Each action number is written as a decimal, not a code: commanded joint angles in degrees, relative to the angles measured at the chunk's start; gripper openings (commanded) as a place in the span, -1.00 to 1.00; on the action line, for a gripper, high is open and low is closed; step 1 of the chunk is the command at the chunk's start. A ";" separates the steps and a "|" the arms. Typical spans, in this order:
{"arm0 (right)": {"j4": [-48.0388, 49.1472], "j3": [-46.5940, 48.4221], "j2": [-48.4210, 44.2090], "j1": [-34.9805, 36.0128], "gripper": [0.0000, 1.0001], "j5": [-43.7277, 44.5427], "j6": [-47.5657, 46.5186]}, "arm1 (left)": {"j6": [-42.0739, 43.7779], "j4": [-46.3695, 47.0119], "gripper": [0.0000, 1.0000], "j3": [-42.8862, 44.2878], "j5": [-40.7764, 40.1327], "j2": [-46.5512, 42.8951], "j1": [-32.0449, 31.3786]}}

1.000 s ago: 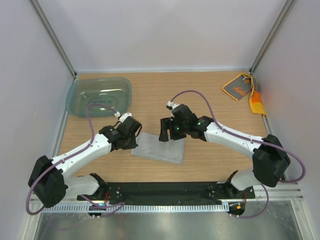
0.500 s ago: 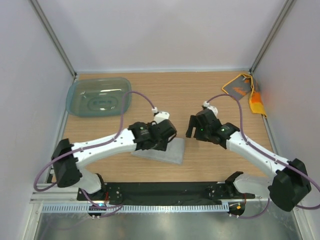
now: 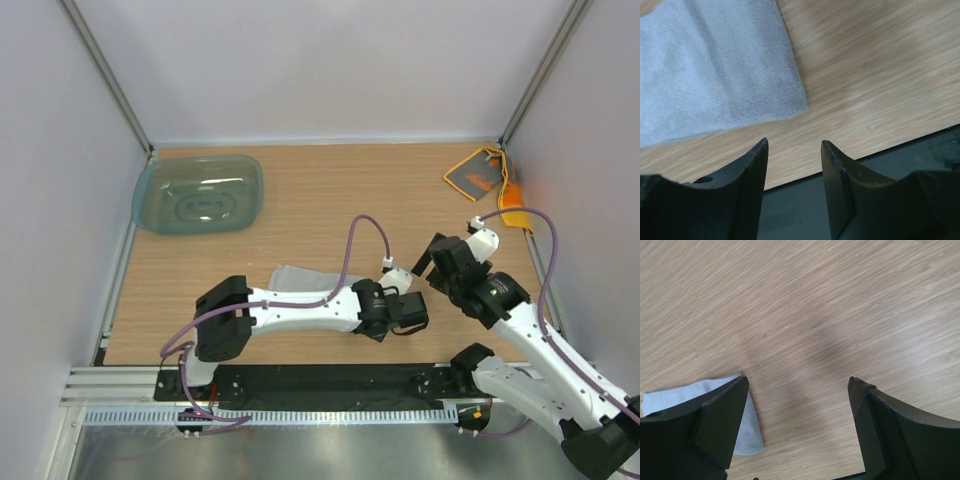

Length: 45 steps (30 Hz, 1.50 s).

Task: Roll the towels
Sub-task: Roll the towel

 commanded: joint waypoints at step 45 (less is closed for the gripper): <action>-0.19 6.42 -12.20 0.22 0.78 2.51 -3.27 | -0.66 6.17 -0.11 -0.46 -8.35 7.33 -0.54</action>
